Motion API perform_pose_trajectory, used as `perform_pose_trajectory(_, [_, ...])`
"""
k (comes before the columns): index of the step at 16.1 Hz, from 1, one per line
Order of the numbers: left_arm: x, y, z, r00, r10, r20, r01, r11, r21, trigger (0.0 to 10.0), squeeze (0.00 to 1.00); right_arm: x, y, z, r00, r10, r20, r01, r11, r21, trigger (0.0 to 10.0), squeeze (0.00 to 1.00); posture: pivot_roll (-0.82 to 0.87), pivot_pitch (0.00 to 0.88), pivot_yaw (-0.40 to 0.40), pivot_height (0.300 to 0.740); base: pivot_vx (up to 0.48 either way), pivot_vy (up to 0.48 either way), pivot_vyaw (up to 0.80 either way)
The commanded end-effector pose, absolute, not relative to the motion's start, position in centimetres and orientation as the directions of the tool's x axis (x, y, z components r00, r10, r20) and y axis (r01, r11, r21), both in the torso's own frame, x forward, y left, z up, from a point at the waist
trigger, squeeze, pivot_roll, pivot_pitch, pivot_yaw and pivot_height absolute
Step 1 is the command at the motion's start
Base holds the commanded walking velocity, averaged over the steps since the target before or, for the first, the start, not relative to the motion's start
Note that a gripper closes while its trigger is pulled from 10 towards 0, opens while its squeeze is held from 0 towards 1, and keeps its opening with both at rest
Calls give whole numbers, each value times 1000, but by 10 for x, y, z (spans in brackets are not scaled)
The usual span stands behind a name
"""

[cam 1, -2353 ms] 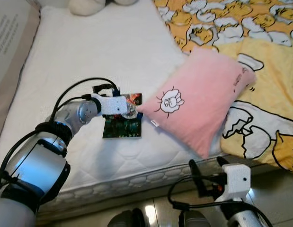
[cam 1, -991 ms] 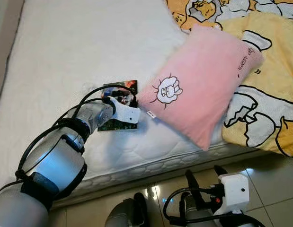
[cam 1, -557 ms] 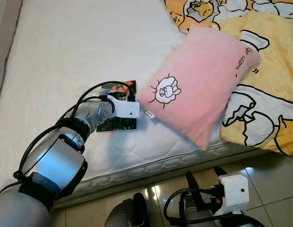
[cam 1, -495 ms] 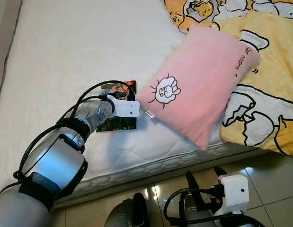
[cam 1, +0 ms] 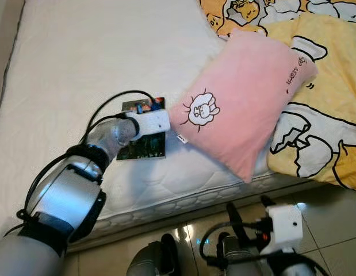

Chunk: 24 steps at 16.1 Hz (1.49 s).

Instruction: Clean up the room

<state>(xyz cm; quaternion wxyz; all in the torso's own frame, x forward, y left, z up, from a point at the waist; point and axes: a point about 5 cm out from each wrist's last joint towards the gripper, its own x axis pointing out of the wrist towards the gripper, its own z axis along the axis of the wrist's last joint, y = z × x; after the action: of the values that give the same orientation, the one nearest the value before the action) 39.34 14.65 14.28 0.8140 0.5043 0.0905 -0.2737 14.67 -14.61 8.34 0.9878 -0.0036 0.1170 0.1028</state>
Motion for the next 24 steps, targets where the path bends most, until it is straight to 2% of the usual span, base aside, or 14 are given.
perform_pose_trajectory(1, [388,166,134,832,-332,-444,553,439,708,0,0,145,-146,76,942,208,-264,-203,978,45,10000,0,-295,200,148,740,0,0,0])
perform_pose_trajectory(3, [386,177,131,840,-320,-439,543,519,660,0,0,150,-147,76,942,213,-259,-208,977,46,10000,0,-285,192,142,740,0,0,0])
perform_pose_trajectory(5, [386,192,134,868,-299,-397,488,665,565,0,0,155,-146,75,940,228,-254,-224,974,45,10000,0,-274,180,134,740,0,0,0])
perform_pose_trajectory(6, [385,197,135,872,-304,-383,478,697,534,0,0,158,-146,75,940,232,-252,-228,973,45,10000,0,-268,172,128,740,0,0,0])
perform_pose_trajectory(8, [384,199,138,865,-338,-370,493,708,506,0,0,159,-145,74,938,241,-249,-236,971,48,10000,0,-257,169,130,740,0,0,0])
perform_pose_trajectory(12, [390,182,156,843,-467,-269,537,765,356,0,0,166,-146,71,939,241,-245,-236,970,49,10000,0,-245,155,137,740,0,0,0])
perform_pose_trajectory(16, [389,179,154,840,-467,-277,542,745,389,0,0,170,-146,70,942,236,-239,-232,972,45,10000,0,-241,145,141,740,0,0,0])
perform_pose_trajectory(17, [392,189,159,877,-389,-283,480,735,478,10000,1000,170,-146,70,943,235,-236,-232,972,45,10000,0,-241,146,141,740,0,0,0])
perform_pose_trajectory(20, [395,200,166,901,-309,-306,433,697,571,10000,1000,170,-145,71,940,252,-230,-246,968,53,10000,0,-245,151,136,740,0,0,0])
perform_pose_trajectory(24, [397,201,162,903,-245,-354,419,688,592,10000,1000,172,-140,76,925,314,-213,-307,949,64,10000,0,-249,154,125,740,0,0,0])
